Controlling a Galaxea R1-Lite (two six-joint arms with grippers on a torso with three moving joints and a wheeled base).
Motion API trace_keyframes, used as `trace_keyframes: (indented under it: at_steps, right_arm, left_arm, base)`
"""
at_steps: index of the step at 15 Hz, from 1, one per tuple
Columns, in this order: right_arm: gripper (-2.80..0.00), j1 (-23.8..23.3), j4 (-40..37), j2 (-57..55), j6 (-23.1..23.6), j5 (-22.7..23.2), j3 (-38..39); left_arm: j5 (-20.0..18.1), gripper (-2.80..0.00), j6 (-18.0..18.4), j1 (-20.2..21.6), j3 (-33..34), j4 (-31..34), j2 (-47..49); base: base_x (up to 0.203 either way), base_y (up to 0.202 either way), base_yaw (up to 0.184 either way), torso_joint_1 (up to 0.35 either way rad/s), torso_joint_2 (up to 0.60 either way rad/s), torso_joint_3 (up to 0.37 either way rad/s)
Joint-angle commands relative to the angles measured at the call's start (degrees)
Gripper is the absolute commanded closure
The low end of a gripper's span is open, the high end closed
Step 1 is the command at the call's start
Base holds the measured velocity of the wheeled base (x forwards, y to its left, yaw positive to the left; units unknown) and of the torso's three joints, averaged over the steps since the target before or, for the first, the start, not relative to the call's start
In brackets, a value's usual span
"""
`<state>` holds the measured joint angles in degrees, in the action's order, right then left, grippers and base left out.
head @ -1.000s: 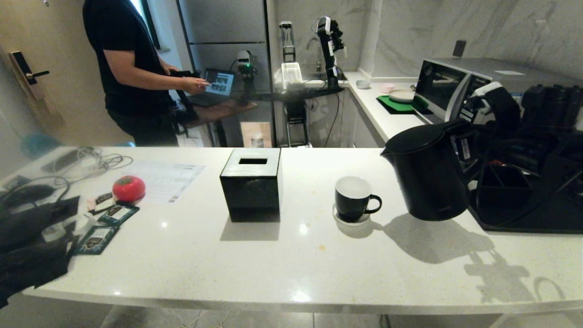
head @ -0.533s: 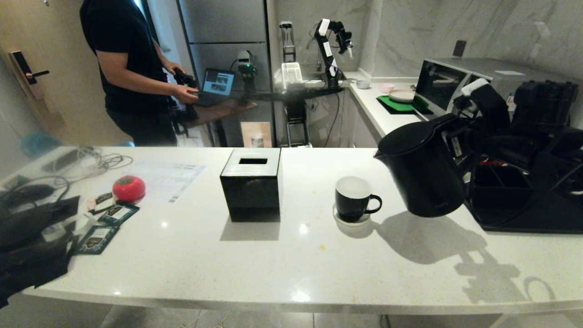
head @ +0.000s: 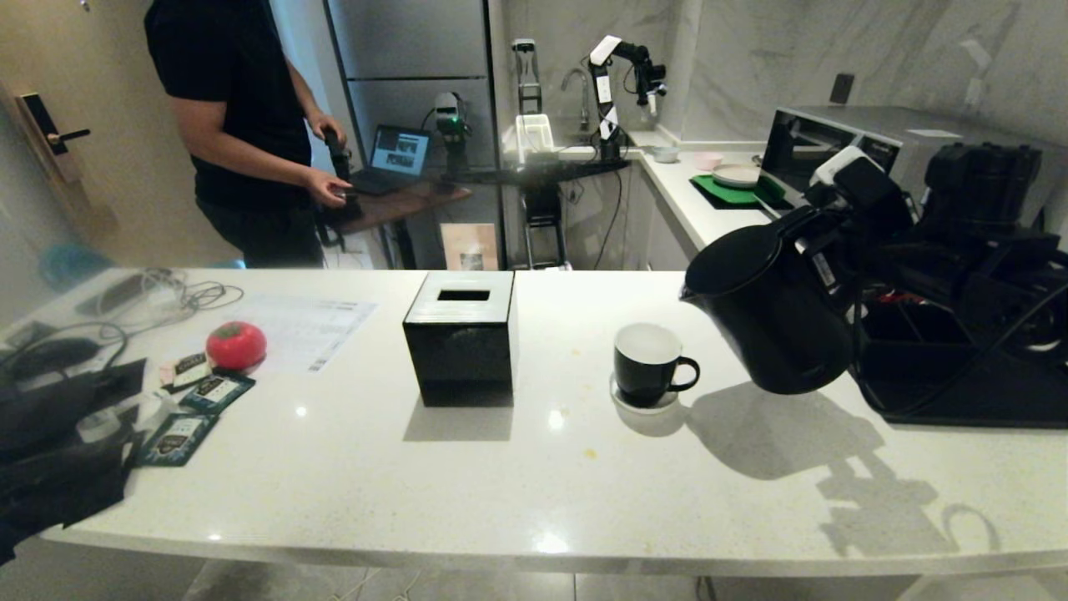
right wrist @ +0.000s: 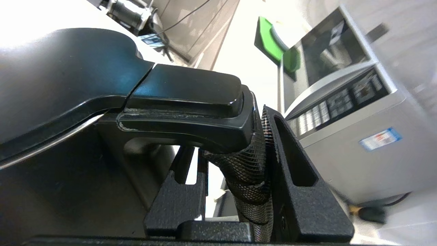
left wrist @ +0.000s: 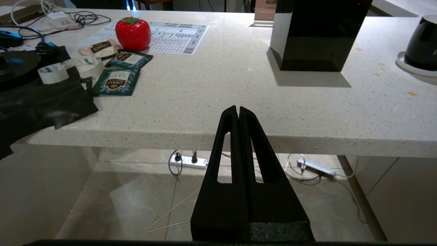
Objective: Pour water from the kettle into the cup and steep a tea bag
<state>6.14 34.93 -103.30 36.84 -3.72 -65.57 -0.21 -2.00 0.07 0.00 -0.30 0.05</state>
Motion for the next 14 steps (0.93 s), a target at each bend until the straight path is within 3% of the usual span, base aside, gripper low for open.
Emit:
trace_keyframes:
  at_steps: [1,4,14]
  right_arm:
    - [0.0,0.18,0.77,-0.21,1.81,-0.12,-0.08]
    - [0.0,0.68,3.44,-1.11,6.72,-0.07,-0.22]
    - [0.0,3.61,8.51,-3.84,10.96,-0.15,-0.54]
  left_arm:
    - [0.03,0.0,-0.02,0.01,0.0,-0.05,0.04]
    - [-0.05,0.0,-0.02,0.01,0.0,-0.05,0.04]
    - [-0.06,0.0,-0.02,0.01,0.0,-0.05,0.04]
  base:
    - [0.0,0.0,0.0,0.0,0.0,0.0]
    - [0.0,0.0,0.0,0.0,0.0,0.0]
    - [0.0,0.0,0.0,0.0,0.0,0.0]
